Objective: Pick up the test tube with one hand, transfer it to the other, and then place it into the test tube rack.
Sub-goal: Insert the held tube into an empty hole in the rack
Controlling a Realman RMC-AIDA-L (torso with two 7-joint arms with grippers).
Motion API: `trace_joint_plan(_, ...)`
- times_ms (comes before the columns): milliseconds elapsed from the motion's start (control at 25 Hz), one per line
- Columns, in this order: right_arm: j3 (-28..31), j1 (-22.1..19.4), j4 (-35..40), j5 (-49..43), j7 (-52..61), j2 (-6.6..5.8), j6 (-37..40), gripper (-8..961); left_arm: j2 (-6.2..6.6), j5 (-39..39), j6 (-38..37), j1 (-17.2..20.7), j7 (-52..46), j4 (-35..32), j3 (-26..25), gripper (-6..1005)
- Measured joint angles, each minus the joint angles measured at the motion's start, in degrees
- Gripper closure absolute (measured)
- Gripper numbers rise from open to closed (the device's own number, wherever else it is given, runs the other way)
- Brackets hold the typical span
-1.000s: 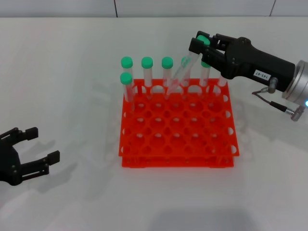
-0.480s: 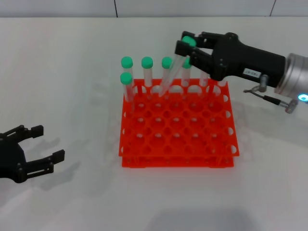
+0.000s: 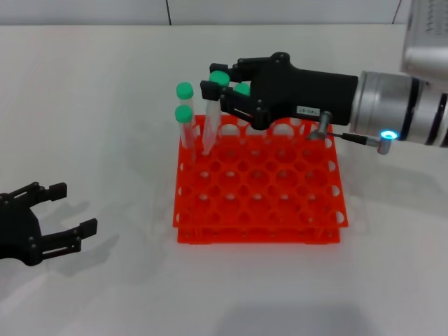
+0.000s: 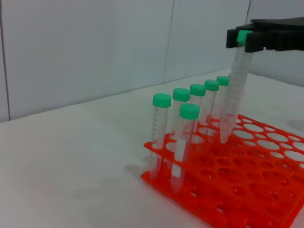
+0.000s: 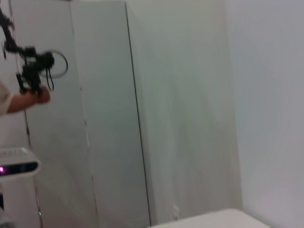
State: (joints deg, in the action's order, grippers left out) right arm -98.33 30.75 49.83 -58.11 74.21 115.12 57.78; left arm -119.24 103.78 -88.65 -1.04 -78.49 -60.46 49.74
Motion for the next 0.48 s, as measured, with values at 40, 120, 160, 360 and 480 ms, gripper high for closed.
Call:
trace_joint_plan(40,0.2,0.0,0.6,-1.1,0.8,0.15,-0.7,702,-0.01,0.0,0.0,-0.1,0.0,0.1,0.0,125)
trace_joint_plan(120,0.1,0.2,1.1,-1.9,1.8,0.23,-2.2,702,-0.02,0.0,0.2,-0.4,0.0,0.4,0.0,125)
trace_joint_plan(160,0.0,0.3,1.2,-2.0,2.0,0.23,-3.0,702,-0.02,0.0,0.3,-0.5,0.0,0.6,0.1,125)
trace_joint_plan(360,-0.1,0.4,1.3,-2.0,2.3,0.38,-6.0,701,-0.10,0.0,0.7,-0.7,0.0,1.1,0.2,125)
trace_joint_plan(480,-0.1,0.1,1.3,-1.8,2.4,0.46,-6.7,701,-0.11,0.1,0.7,-0.8,0.0,1.4,0.1,125)
